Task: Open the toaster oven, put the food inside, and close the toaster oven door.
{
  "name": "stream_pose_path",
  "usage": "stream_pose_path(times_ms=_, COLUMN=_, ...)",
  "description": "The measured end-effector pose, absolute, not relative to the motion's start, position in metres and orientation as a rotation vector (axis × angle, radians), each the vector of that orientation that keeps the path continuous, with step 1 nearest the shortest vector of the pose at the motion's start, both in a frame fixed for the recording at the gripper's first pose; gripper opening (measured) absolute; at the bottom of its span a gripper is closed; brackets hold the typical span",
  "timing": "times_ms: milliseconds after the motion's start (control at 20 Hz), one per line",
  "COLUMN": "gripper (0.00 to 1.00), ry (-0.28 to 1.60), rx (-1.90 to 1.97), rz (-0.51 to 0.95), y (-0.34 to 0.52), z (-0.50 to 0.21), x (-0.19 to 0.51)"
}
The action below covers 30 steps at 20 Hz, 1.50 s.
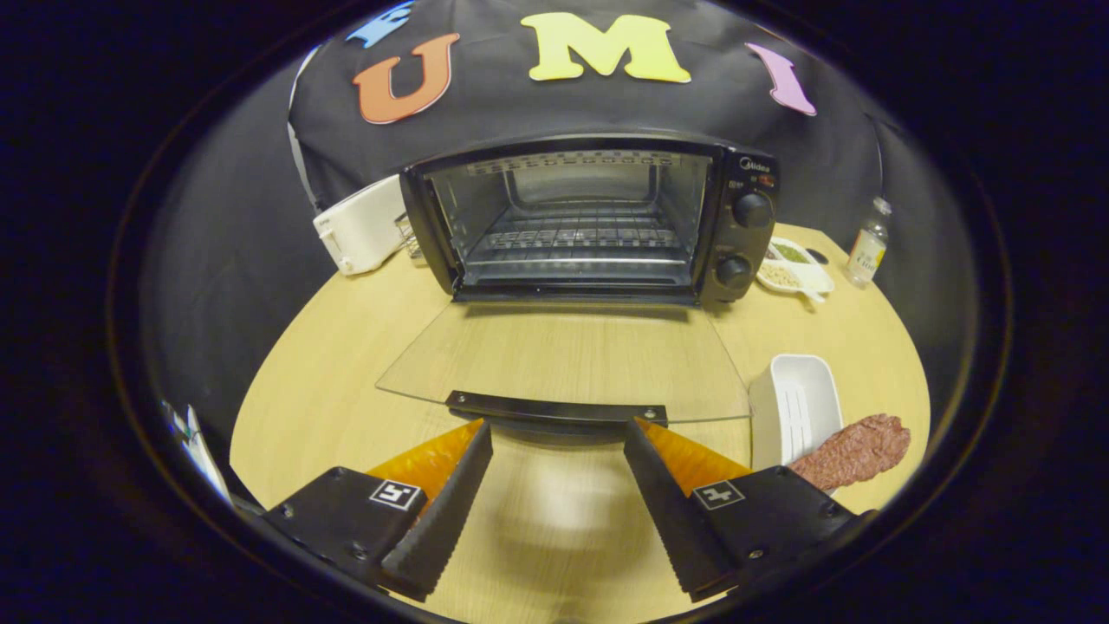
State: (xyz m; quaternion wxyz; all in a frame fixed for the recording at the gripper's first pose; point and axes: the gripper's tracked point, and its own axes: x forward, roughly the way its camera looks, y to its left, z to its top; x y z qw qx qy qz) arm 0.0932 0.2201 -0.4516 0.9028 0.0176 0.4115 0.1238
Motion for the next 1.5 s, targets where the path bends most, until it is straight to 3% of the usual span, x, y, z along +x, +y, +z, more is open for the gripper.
stream_pose_path(times_ms=600, gripper=0.99, ry=0.892, rx=-0.012, rz=0.329, y=0.208, z=-0.457, x=0.081)
stream_pose_path(times_ms=800, gripper=0.99, ry=0.843, rx=0.006, rz=0.345, y=0.158, z=-0.418, x=0.075)
stream_pose_path(times_ms=1050, gripper=0.99, ry=0.762, rx=0.008, rz=0.282, y=0.037, z=-0.376, x=0.094)
stream_pose_path(times_ms=1300, gripper=0.99, ry=0.907, rx=0.137, rz=0.327, y=-0.043, z=-0.412, x=0.085)
stream_pose_path(times_ms=1500, gripper=0.90, ry=1.010, rx=0.318, rz=0.431, y=-0.049, z=-0.433, x=0.079)
